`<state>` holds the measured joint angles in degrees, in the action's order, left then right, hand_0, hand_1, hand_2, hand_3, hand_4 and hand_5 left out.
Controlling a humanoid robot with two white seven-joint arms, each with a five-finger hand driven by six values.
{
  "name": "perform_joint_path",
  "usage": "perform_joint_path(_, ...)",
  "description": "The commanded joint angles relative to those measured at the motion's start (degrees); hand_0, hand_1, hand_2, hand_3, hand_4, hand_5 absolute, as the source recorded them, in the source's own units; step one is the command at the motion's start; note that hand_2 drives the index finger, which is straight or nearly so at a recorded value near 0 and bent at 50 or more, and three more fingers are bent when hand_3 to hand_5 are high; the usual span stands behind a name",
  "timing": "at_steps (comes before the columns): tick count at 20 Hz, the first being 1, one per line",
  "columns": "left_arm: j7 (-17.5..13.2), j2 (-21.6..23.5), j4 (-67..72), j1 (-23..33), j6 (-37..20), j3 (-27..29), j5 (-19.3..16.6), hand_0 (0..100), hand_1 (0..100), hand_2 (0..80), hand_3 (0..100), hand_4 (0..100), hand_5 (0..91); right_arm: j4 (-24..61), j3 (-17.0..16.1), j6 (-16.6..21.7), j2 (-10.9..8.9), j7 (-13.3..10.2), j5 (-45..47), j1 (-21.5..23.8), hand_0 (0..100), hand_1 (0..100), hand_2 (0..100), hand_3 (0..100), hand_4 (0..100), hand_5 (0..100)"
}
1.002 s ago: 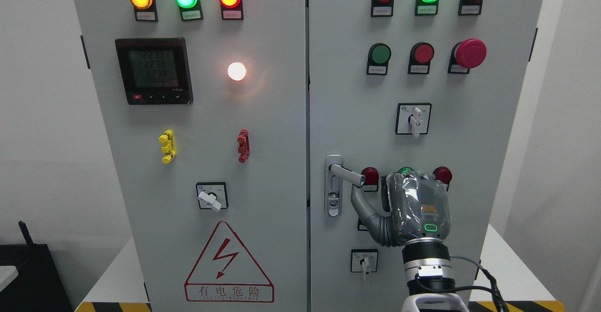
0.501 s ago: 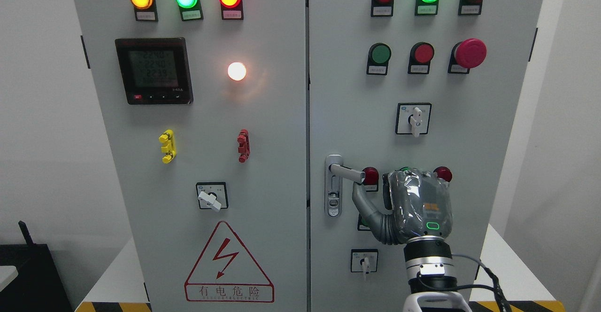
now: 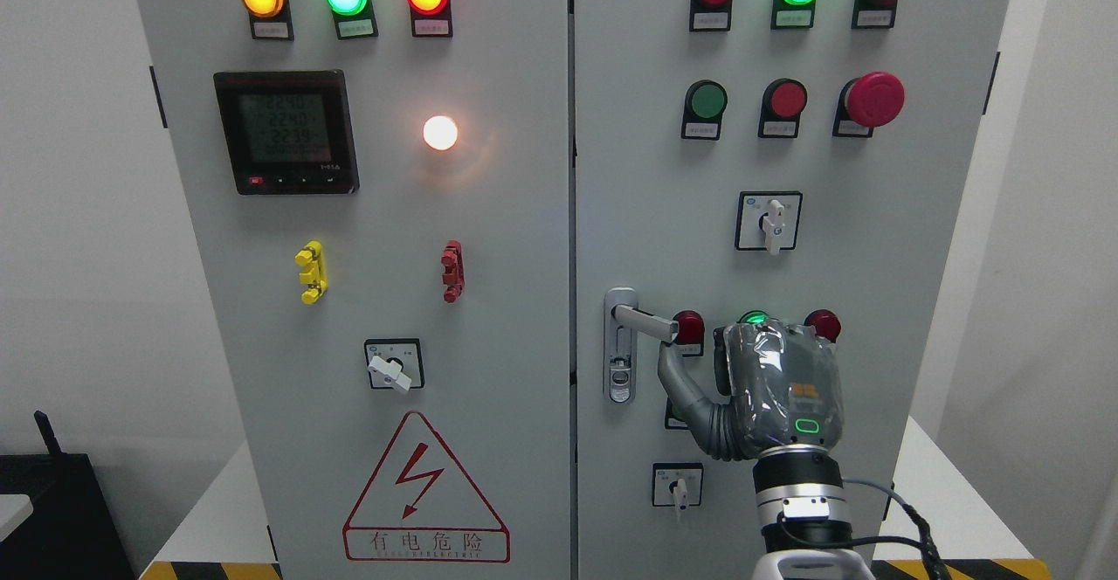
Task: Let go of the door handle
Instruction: 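Open the right hand, release the handle and withdraw downward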
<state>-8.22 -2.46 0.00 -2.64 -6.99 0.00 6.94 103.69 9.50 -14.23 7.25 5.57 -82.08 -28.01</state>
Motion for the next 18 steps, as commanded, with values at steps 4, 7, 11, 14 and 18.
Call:
perform_joint_path(4,0.0,0.0,1.0,0.0,0.0,0.6,0.0,12,39,0.0,0,0,0.0,5.4,1.0,0.9,-0.4,-1.6,0.1,5.8,43,8,99,100,100,98)
perform_joint_path(7,0.0,0.0,1.0,0.1,0.0,0.6,0.0,12,39,0.0,0,0,0.0,9.3,0.7,5.3,-1.54,-6.1,0.2,10.7,43,8,98,100,100,97)
perform_joint_path(11,0.0,0.0,1.0,0.0,0.0,0.6,0.0,12,39,0.0,0,0,0.0,14.9,-1.0,10.0,-2.33,-13.3,0.6,18.1,43,10,92,100,96,95)
perform_joint_path(14,0.0,0.0,1.0,0.0,0.0,0.6,0.0,12,39,0.0,0,0,0.0,16.0,-3.1,12.4,-2.6,-14.8,0.8,19.0,44,13,67,97,83,78)
perform_joint_path(18,0.0,0.0,1.0,0.0,0.0,0.6,0.0,12,39,0.0,0,0,0.0,16.0,-6.0,13.6,-2.51,-14.5,1.4,18.8,47,11,7,13,3,0)
